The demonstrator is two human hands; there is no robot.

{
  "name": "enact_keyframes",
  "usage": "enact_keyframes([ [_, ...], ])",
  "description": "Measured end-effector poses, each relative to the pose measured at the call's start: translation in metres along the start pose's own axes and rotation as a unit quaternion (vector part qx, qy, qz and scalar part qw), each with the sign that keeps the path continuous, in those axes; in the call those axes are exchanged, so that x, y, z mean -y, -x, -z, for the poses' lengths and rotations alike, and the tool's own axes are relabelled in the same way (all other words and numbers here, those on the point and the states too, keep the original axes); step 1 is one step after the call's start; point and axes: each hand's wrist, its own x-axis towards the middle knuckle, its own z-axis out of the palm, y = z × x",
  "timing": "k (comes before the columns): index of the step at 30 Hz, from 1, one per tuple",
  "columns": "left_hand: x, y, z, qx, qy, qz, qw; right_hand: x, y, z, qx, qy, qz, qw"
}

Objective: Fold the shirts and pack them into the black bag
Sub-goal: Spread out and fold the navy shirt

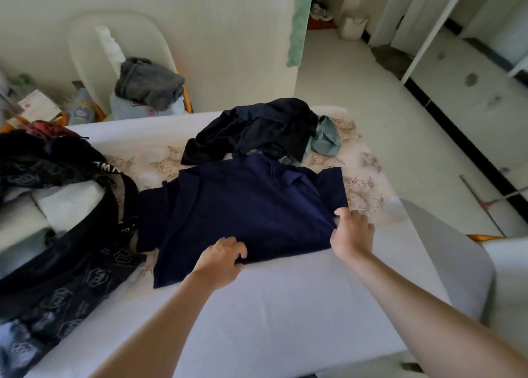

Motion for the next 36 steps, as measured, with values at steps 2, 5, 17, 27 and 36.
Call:
enact_keyframes([
  [2, 0.002, 0.006, 0.0, -0.023, -0.035, 0.005, 0.999, 0.009, 0.011, -0.009, -0.044, -0.025, 0.129, 0.99],
  [5, 0.016, 0.021, -0.002, -0.034, -0.103, 0.062, 0.992, 0.028, 0.03, -0.023, -0.011, -0.004, 0.309, 0.951],
  [17, 0.016, 0.056, 0.031, 0.346, -0.035, 0.136, 0.928, 0.048, 0.056, 0.015, 0.473, -0.024, 0.206, 0.856],
  [27, -0.014, -0.005, 0.023, 0.018, 0.085, 0.021, 0.996, 0.06, 0.005, -0.012, 0.058, 0.084, 0.274, 0.956],
  [36, -0.03, -0.064, 0.02, 0.009, -0.051, -0.06, 0.997, 0.054, -0.051, -0.015, 0.042, -0.163, -0.05, 0.985],
])
